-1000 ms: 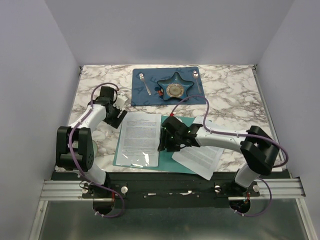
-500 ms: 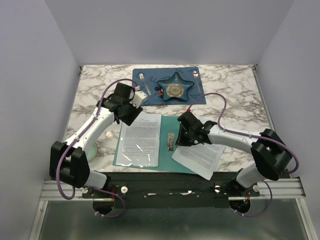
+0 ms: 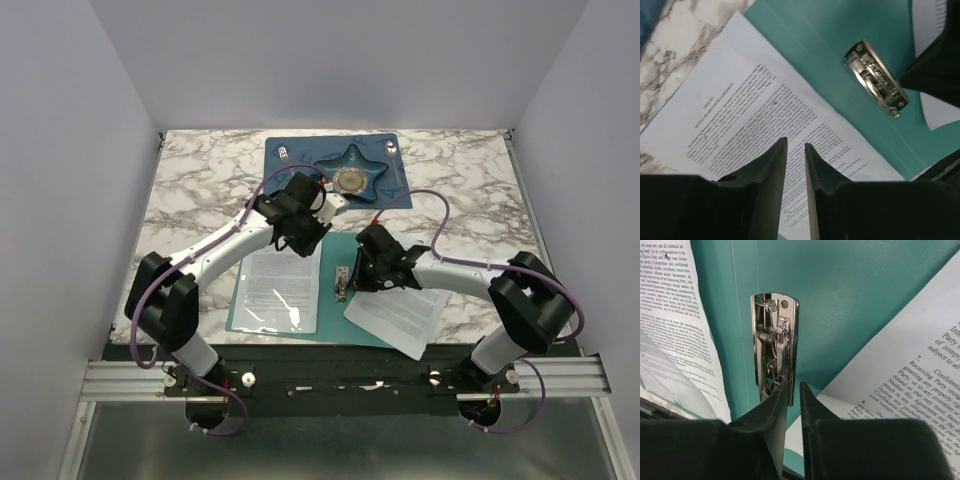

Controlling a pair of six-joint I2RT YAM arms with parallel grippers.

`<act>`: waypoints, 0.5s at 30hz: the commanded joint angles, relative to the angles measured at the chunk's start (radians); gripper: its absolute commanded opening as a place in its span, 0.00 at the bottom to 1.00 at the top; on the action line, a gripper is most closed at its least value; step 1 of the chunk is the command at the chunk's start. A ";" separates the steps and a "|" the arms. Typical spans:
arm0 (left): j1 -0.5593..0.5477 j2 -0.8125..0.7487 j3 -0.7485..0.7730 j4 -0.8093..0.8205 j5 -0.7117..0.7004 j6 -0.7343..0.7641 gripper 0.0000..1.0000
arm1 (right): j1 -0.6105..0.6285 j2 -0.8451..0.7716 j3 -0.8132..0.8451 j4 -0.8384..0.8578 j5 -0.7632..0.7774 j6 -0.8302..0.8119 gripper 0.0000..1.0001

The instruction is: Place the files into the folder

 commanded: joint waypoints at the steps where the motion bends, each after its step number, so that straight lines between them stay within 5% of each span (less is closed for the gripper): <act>1: -0.057 0.108 0.063 0.066 0.063 -0.089 0.31 | -0.013 0.031 -0.034 0.071 -0.040 0.018 0.21; 15: -0.101 0.299 0.056 0.135 0.139 -0.169 0.17 | -0.013 0.011 -0.208 0.212 -0.021 0.131 0.16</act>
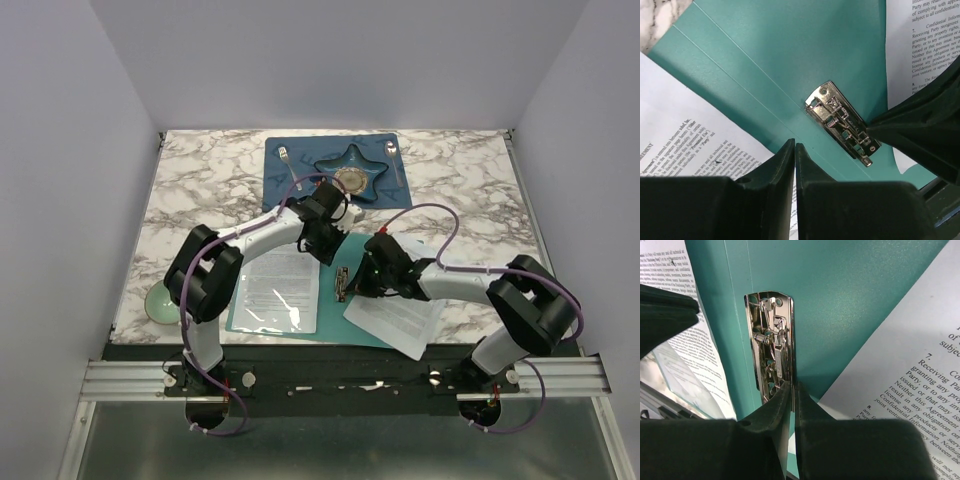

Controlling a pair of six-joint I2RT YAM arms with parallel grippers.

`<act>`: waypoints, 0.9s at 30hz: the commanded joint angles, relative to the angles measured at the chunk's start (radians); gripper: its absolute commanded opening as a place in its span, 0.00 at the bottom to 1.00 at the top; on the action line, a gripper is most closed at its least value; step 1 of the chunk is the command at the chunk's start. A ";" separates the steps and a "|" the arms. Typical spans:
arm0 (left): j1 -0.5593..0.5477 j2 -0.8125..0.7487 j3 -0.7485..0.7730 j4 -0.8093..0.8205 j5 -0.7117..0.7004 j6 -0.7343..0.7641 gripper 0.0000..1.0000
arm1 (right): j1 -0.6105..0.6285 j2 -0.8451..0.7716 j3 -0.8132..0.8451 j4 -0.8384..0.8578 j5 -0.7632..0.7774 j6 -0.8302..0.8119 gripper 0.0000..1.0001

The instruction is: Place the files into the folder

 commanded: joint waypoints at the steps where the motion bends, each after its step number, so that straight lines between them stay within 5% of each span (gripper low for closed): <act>1: -0.033 0.022 -0.023 0.040 0.039 -0.030 0.17 | 0.000 0.030 -0.067 -0.006 0.019 0.034 0.15; 27: 0.016 0.174 0.139 0.046 -0.024 -0.028 0.12 | -0.085 0.216 -0.044 0.035 0.017 0.058 0.03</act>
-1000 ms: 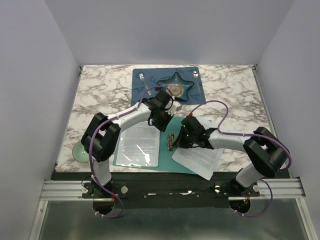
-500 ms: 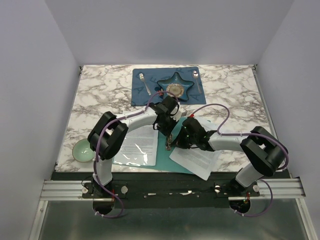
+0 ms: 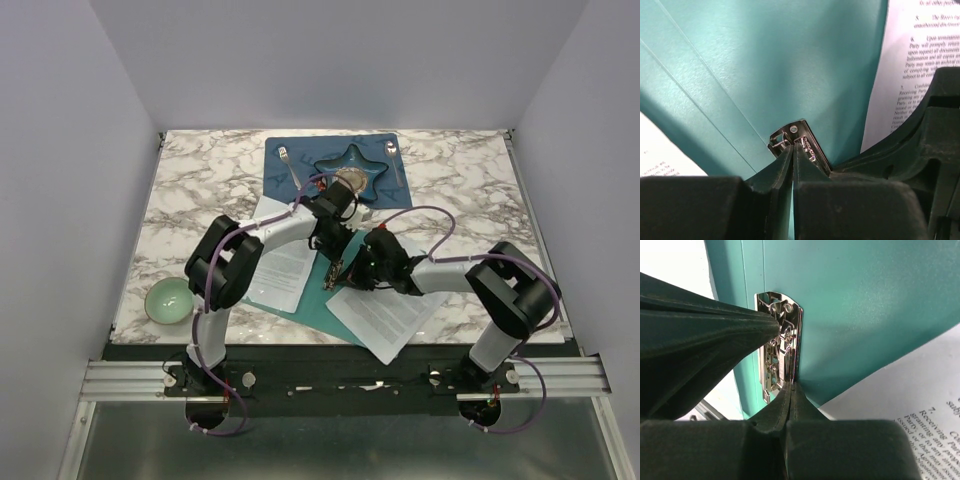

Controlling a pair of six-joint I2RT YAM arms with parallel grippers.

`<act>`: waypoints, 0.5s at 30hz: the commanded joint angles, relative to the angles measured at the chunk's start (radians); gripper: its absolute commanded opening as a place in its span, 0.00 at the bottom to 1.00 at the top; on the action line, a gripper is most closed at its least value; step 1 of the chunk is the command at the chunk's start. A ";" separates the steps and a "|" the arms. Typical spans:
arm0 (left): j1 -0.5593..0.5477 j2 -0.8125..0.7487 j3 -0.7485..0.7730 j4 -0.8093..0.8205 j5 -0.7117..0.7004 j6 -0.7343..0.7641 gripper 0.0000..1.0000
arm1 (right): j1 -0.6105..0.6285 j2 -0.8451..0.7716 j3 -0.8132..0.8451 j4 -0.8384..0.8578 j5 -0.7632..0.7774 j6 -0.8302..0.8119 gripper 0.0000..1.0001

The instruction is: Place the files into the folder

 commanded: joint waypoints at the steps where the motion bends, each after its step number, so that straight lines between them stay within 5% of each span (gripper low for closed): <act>1: 0.043 0.030 0.073 0.007 -0.012 -0.007 0.12 | -0.048 0.102 -0.040 -0.179 0.098 -0.079 0.03; 6: 0.057 -0.050 0.088 -0.036 0.032 -0.012 0.20 | -0.107 0.111 -0.036 -0.182 0.095 -0.137 0.03; 11: 0.074 -0.168 0.030 -0.057 0.065 -0.012 0.65 | -0.121 0.107 -0.027 -0.197 0.093 -0.160 0.02; 15: 0.086 -0.239 -0.074 -0.047 0.083 0.013 0.68 | -0.121 0.114 -0.017 -0.202 0.084 -0.168 0.01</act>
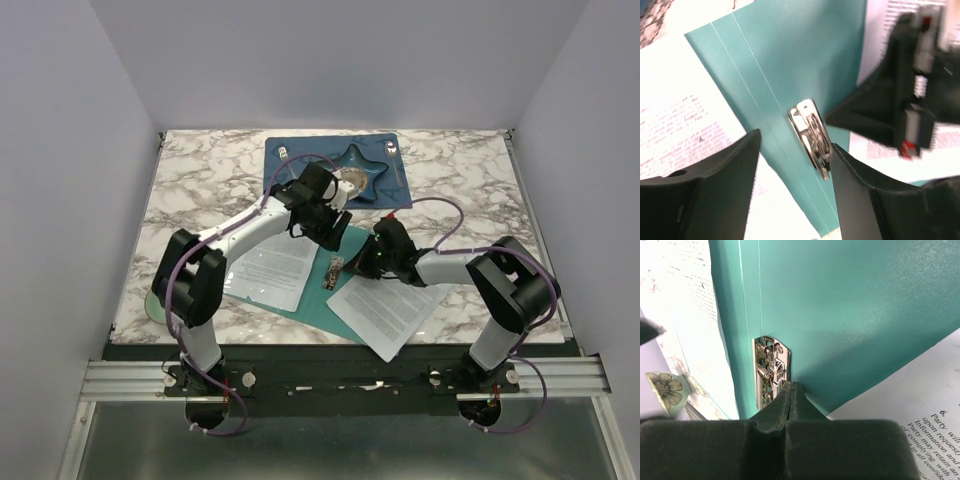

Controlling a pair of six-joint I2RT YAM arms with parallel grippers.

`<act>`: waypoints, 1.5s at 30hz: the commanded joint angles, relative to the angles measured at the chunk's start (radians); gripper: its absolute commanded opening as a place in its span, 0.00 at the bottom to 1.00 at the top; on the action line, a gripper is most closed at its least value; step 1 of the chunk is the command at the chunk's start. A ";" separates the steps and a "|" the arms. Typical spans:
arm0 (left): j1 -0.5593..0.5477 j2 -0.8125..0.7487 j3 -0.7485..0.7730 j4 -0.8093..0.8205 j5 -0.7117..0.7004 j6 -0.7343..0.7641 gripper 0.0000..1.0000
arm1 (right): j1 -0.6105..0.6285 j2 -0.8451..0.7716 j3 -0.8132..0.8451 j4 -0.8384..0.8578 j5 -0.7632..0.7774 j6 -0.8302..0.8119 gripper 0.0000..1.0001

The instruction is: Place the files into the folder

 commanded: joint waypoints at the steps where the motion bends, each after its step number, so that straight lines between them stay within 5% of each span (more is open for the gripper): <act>1: 0.011 -0.092 -0.135 -0.011 0.051 0.026 0.66 | -0.012 0.076 -0.042 -0.241 0.101 -0.094 0.01; 11: 0.022 -0.121 -0.321 0.095 0.174 0.060 0.43 | -0.012 -0.003 -0.022 -0.270 0.106 -0.122 0.03; 17: 0.028 -0.150 -0.344 0.135 0.208 0.049 0.32 | -0.012 -0.089 -0.075 -0.149 0.061 -0.128 0.02; 30: 0.030 -0.119 -0.360 0.176 0.234 0.015 0.27 | -0.006 -0.117 -0.085 0.023 -0.080 -0.128 0.06; 40: 0.030 -0.132 -0.389 0.187 0.223 0.006 0.36 | -0.002 -0.057 -0.043 0.077 -0.143 -0.137 0.07; 45: 0.030 -0.119 -0.396 0.196 0.218 0.000 0.33 | 0.006 -0.034 -0.031 0.080 -0.151 -0.131 0.07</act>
